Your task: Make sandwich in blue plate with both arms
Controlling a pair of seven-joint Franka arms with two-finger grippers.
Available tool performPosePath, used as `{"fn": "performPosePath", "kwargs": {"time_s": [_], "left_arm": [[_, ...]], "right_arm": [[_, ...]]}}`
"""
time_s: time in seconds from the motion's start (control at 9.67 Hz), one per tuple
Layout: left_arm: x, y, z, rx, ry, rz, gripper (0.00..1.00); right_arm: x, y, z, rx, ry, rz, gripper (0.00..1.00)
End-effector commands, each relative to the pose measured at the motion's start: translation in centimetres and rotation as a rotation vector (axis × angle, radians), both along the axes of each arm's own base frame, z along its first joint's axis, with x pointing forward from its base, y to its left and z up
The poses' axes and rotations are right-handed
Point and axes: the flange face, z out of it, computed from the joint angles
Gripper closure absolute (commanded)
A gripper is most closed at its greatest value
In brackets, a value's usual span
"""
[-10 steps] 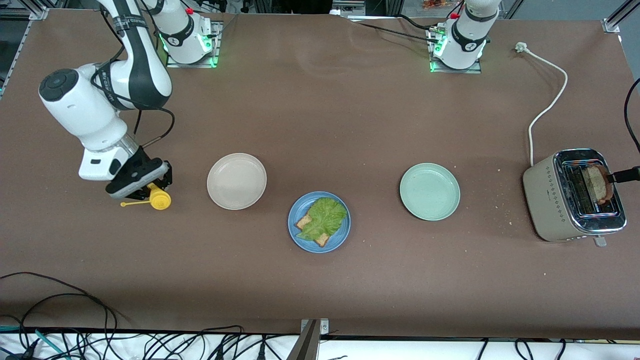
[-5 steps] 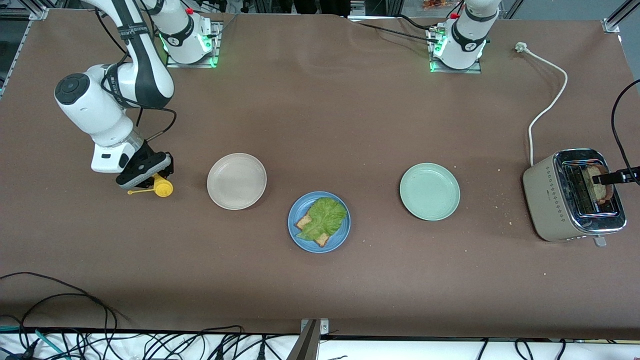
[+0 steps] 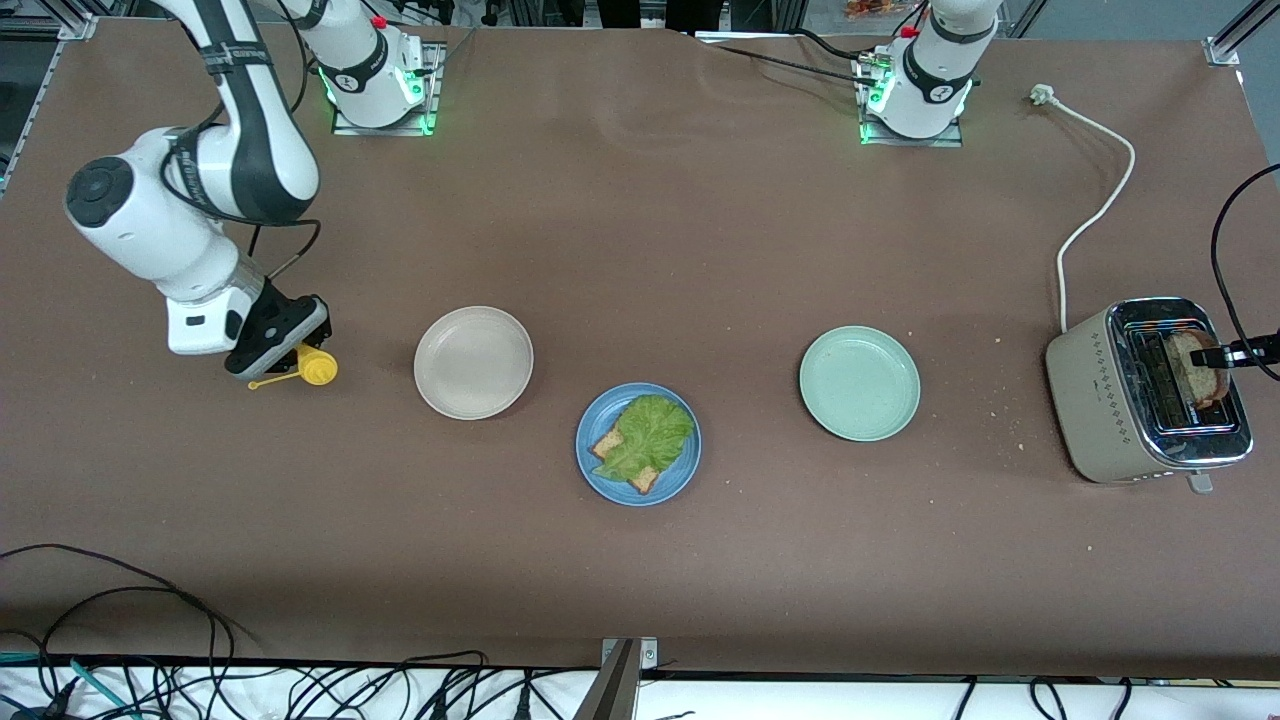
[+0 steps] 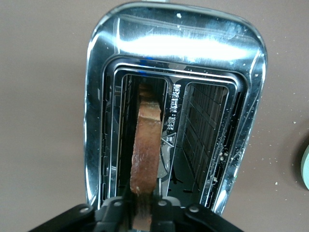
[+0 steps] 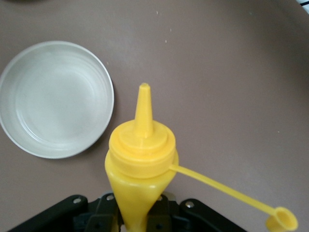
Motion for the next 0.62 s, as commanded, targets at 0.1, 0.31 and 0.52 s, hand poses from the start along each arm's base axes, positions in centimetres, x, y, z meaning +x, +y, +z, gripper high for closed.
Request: {"fn": "performPosePath", "kwargs": {"time_s": [0.1,0.31,0.52], "left_arm": [[0.1,0.4,3.6,0.019,-0.045,-0.008,1.0],[-0.5,-0.2,7.5,0.037,-0.055,-0.011,1.0],[-2.0,-1.3,11.9,0.056,-0.053,-0.03,1.0]], "right_arm": [[1.3,-1.3,0.9,0.275,0.019,0.062,0.87],[2.1,-2.4,-1.9,0.497,-0.025,0.183,0.87],[1.9,-4.1,-3.2,0.528,-0.121,0.315,0.87]]}}
